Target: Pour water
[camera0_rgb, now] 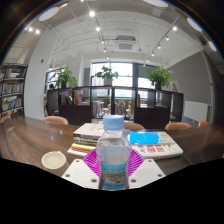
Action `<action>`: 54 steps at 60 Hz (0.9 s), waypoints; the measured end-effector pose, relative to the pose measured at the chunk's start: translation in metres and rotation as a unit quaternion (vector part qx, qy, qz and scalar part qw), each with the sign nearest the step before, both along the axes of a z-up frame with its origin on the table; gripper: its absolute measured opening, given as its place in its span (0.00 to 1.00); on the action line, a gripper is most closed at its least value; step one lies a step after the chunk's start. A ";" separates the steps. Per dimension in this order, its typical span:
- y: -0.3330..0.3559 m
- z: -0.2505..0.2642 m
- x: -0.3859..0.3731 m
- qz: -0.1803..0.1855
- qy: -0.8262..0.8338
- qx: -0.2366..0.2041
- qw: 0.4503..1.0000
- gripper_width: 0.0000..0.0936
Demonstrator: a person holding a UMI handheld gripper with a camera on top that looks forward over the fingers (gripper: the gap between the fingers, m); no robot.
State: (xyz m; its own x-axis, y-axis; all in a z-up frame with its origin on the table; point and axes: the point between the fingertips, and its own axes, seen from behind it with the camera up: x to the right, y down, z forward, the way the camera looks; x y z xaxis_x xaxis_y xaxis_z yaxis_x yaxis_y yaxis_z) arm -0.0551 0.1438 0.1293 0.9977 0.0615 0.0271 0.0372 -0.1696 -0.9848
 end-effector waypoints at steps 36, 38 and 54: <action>-0.021 -0.067 0.002 -0.031 0.028 -0.058 0.997 0.82; -0.027 -0.068 0.002 -0.032 0.035 -0.062 0.997 0.84; -0.110 -0.085 0.001 -0.045 0.028 -0.097 0.994 0.87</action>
